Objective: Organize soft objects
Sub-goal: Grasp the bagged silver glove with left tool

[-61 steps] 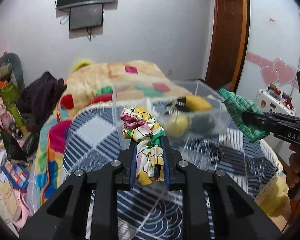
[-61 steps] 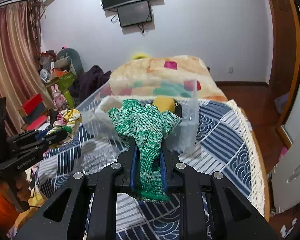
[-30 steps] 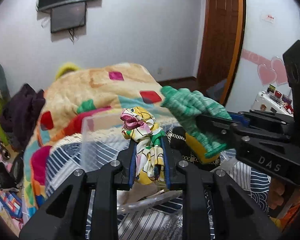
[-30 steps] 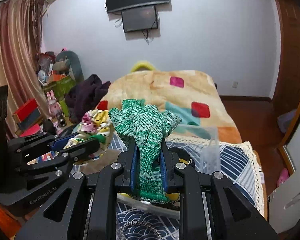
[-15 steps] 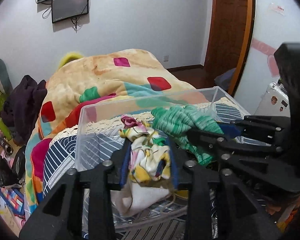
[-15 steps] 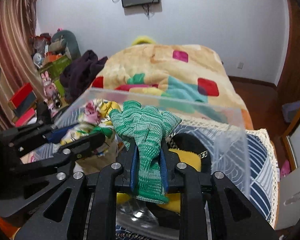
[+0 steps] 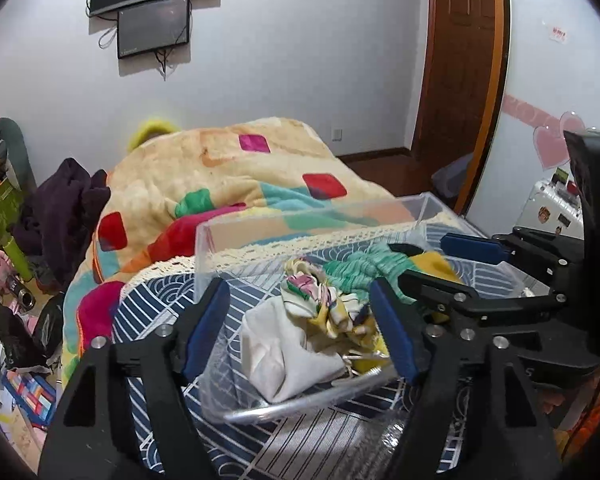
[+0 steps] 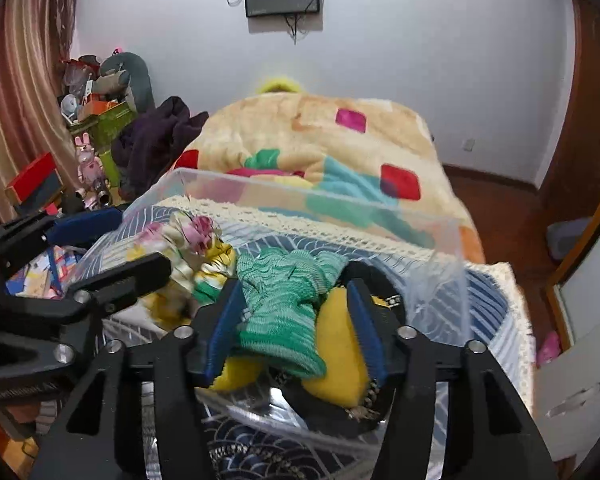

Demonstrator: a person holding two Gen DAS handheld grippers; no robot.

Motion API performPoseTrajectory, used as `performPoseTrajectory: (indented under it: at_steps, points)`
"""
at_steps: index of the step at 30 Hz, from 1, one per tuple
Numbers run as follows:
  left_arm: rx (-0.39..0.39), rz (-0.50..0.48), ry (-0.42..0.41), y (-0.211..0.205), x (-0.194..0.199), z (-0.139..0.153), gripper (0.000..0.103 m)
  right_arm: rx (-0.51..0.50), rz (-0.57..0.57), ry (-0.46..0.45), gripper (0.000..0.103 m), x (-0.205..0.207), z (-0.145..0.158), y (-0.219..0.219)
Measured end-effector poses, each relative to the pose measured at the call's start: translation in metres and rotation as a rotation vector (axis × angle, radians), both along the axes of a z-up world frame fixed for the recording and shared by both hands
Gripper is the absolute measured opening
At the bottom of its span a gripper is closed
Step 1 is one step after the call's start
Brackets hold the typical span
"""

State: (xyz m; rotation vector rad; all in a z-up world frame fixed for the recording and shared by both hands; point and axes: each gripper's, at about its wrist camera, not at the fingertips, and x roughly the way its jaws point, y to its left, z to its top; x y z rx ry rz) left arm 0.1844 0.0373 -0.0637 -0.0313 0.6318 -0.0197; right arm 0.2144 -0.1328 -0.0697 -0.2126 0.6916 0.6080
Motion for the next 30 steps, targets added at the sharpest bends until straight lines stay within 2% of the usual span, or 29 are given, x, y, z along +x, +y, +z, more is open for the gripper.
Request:
performPoseTrajectory:
  at_steps: [2, 6, 11, 16, 30]
  points:
    - [-0.006, 0.0, -0.014, 0.0, -0.008, 0.006, 0.081, -0.001, -0.002, -0.035, 0.055, -0.008, 0.007, -0.004]
    - [-0.032, -0.022, -0.035, 0.0, -0.028, 0.013, 0.085, 0.03, 0.0, -0.072, 0.067, -0.019, 0.019, -0.012]
    - [0.009, -0.041, -0.036, -0.008, -0.053, 0.009, 0.088, 0.07, 0.007, -0.097, 0.068, -0.034, 0.026, -0.027]
    - [-0.009, -0.06, 0.011, -0.013, -0.066, -0.008, 0.092, 0.083, 0.007, -0.094, 0.068, -0.05, 0.021, -0.038]
    - [-0.059, -0.12, 0.185, -0.039, -0.081, -0.074, 0.092, 0.053, -0.001, 0.104, 0.068, -0.062, -0.039, -0.054]
